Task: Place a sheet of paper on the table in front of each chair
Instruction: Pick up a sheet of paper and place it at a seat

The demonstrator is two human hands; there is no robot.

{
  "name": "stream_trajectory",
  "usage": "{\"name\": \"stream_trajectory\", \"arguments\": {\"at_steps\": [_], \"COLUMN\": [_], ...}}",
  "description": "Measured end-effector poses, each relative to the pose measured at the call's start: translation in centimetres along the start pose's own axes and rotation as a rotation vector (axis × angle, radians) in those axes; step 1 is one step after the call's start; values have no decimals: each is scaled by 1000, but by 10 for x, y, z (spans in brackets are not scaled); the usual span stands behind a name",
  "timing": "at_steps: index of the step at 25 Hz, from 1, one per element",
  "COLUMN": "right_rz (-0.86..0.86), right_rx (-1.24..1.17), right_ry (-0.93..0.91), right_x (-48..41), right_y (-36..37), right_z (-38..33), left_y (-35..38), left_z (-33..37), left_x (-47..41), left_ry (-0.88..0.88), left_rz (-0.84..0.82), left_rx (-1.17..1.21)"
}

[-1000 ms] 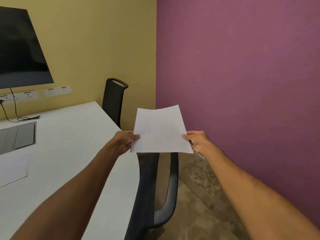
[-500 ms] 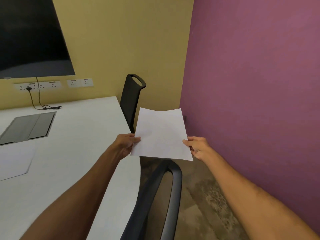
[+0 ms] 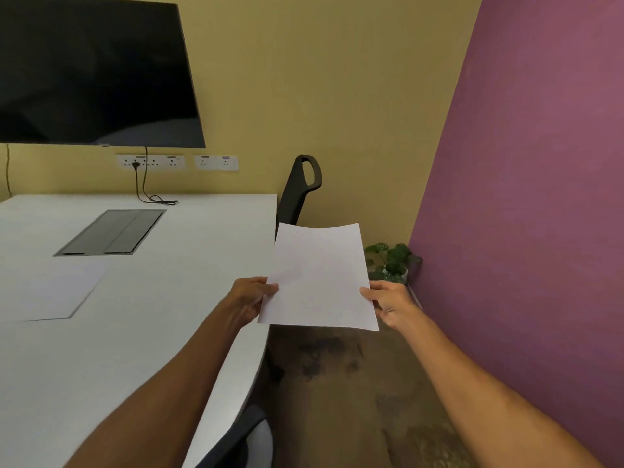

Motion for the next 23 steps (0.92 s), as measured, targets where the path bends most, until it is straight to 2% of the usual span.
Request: {"name": "stream_trajectory", "arguments": {"at_steps": [8, 16, 23], "right_rz": [-155, -358, -496], "right_rx": [65, 103, 126], "right_ry": [-33, -89, -148], "right_x": [-137, -294, -411], "right_y": [10, 86, 156], "right_z": [-49, -135, -219], "left_y": [37, 25, 25], "left_z": [40, 130, 204], "left_x": [-83, -224, -312], "left_ry": [29, 127, 193], "left_rz": [91, 172, 291], "left_rx": [110, 163, 286]}}
Point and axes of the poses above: each hand's wrist, its own x-axis away from the middle knuckle, its own y-axis out of the palm, z = x × y, the point moved 1 cm from there along -x, towards the middle knuckle, and after that the axes turned 1 degree about -y, right-handed, at the moved point
